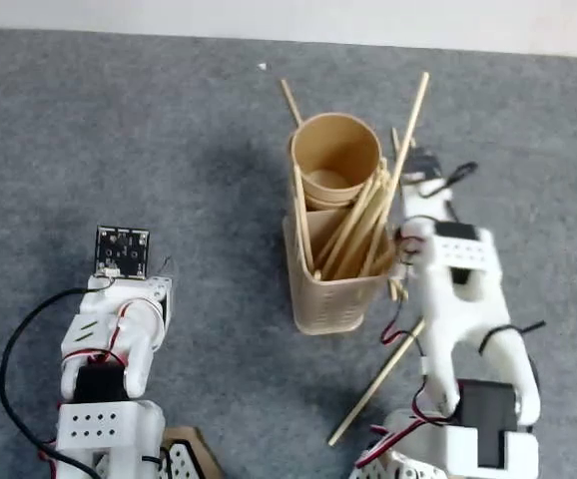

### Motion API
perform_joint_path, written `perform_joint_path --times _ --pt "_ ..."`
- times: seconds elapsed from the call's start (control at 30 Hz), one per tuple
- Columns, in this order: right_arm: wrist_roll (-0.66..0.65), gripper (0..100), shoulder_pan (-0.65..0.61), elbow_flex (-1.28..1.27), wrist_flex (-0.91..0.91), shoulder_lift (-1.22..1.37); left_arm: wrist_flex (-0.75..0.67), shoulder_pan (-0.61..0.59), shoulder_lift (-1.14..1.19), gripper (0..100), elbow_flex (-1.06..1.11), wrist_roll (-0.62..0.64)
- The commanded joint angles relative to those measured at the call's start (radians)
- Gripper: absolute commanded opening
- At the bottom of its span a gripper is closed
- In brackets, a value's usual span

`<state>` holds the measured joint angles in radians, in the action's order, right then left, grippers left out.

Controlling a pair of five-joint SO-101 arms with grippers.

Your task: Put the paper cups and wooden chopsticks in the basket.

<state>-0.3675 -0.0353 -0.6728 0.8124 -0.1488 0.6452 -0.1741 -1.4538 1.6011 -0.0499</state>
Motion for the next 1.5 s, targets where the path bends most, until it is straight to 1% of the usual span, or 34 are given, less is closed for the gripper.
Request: perform_joint_path --times 0.0,0.17,0.33,0.4,0.43,0.47,0.53,0.57,0.7,0.83,0.87,0.93,1.03,1.17,1.23,1.33,1.43,1.47 --pt "0.02 14.6 -0.12 0.027 -0.068 0.012 -0.018 0.016 -0.01 20 -0.004 -0.008" --pt "0.02 14.6 -0.156 -0.022 -0.11 0.021 -0.018 0.016 -0.01 20 -0.004 -0.008" --pt "0.021 14.6 -0.143 -0.035 -0.131 0.024 -0.018 0.018 -0.01 20 -0.004 -0.008" --pt "0.021 14.6 -0.128 -0.035 -0.131 0.025 -0.012 0.03 -0.001 20 -0.041 -0.037" --pt "0.021 14.6 -0.122 -0.036 -0.139 0.025 0.006 0.053 0.012 20 -0.09 -0.049" --pt "0.021 14.6 -0.119 -0.038 -0.15 0.027 0.068 0.085 0.039 20 -0.145 -0.044" --pt "0.021 14.6 -0.119 -0.054 -0.162 0.048 0.187 0.191 0.147 20 -0.298 0.005" --pt "0.021 14.6 -0.12 -0.059 -0.165 0.068 0.215 0.242 0.219 20 -0.377 0.023" --pt "0.021 14.6 -0.113 -0.047 -0.165 0.159 0.213 0.367 0.582 20 -0.684 0.038" --pt "0.021 14.6 -0.105 -0.044 -0.162 0.179 0.261 0.421 0.906 20 -0.947 0.035" --pt "0.021 14.6 -0.108 -0.044 -0.162 0.179 0.264 0.438 0.972 20 -0.997 0.025" --pt "0.021 14.6 -0.119 -0.044 -0.162 0.179 0.265 0.47 1.079 20 -1.07 -0.038" --pt "0.021 14.6 -0.162 -0.045 -0.162 0.179 0.265 0.53 1.179 20 -1.142 -0.13" --pt "0.021 14.6 -0.239 -0.047 -0.159 0.177 0.313 0.578 1.247 20 -1.222 -0.149" --pt "0.021 14.6 -0.274 -0.047 -0.159 0.177 0.377 0.575 1.273 20 -1.297 -0.149" --pt "0.021 14.6 -0.335 -0.042 -0.145 0.177 0.516 0.572 1.308 20 -1.438 -0.157" --pt "0.031 14.6 -0.426 -0.021 -0.101 0.156 0.671 0.575 1.363 20 -1.601 -0.203" --pt "0.052 14.6 -0.456 -0.013 -0.087 0.139 0.715 0.572 1.386 20 -1.653 -0.207"
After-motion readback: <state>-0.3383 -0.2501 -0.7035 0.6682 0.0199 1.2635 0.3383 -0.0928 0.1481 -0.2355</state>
